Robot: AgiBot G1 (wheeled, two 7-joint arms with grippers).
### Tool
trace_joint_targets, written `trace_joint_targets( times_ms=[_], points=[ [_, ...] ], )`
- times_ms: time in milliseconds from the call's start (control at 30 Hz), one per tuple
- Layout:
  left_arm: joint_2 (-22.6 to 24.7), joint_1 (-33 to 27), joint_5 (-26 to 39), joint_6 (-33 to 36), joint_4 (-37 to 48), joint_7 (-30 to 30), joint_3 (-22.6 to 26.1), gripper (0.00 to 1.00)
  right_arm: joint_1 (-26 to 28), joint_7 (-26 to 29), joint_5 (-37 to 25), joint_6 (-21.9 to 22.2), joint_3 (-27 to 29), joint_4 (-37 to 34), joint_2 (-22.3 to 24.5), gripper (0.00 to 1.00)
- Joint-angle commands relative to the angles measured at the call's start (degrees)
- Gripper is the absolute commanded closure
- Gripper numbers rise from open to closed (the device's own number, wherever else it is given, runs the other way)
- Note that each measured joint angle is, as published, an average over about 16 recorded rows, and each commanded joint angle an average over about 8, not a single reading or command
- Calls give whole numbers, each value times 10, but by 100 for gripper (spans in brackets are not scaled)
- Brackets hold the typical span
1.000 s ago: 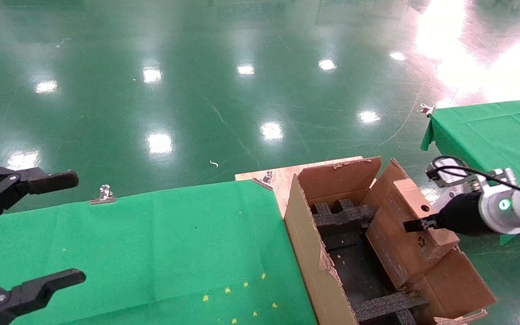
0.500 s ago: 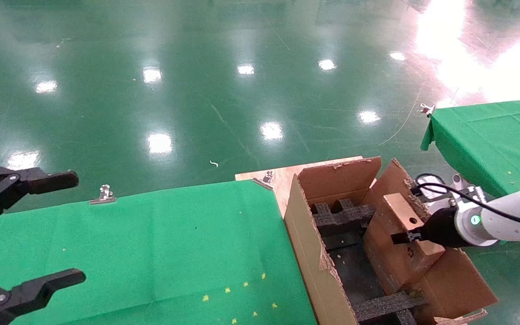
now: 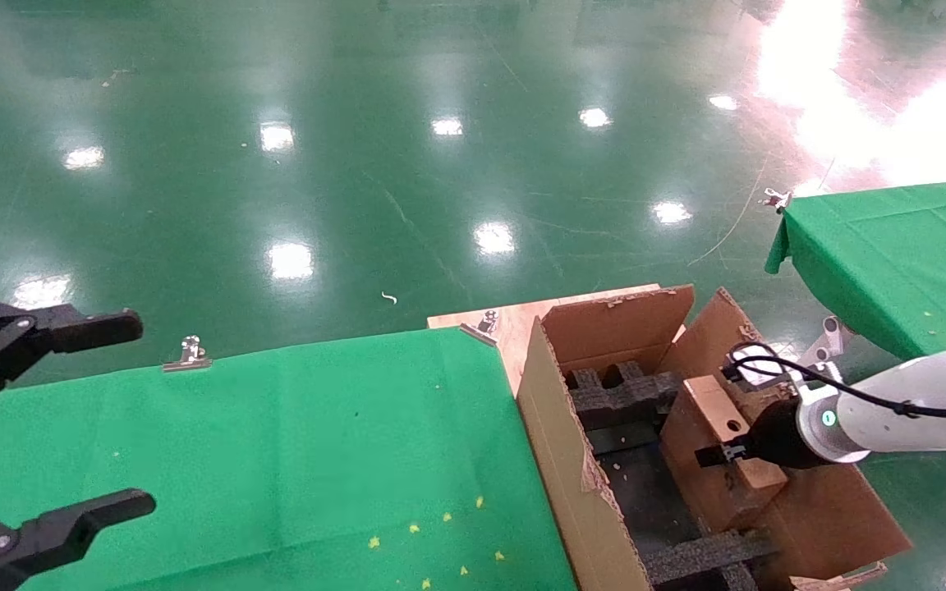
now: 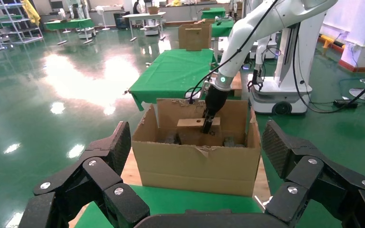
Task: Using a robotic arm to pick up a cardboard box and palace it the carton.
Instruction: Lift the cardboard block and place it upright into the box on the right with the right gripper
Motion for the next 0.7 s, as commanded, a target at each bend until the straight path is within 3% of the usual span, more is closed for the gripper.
trace_joint_targets(
  times_ms=[33,167,200,400,467,700],
  points=[
    [0,0,0,0,0,0,0,0,-6,-15,12,-1,2,-14,-8,100],
    [0,0,0,0,0,0,0,0,-14,-42,31,-8,6,-36,-18,99],
    [0,0,0,0,0,0,0,0,-16,-47,34,-9,7,-41,-21,93],
    [0,0,0,0,0,0,0,0,-22,-62,45,-13,9,-56,-28,18],
    [0,0,0,0,0,0,0,0,-22,-61,45,-14,9,-56,-28,0],
    [0,0,0,0,0,0,0,0,-19,-56,43,-15,9,-51,-25,0]
  ],
)
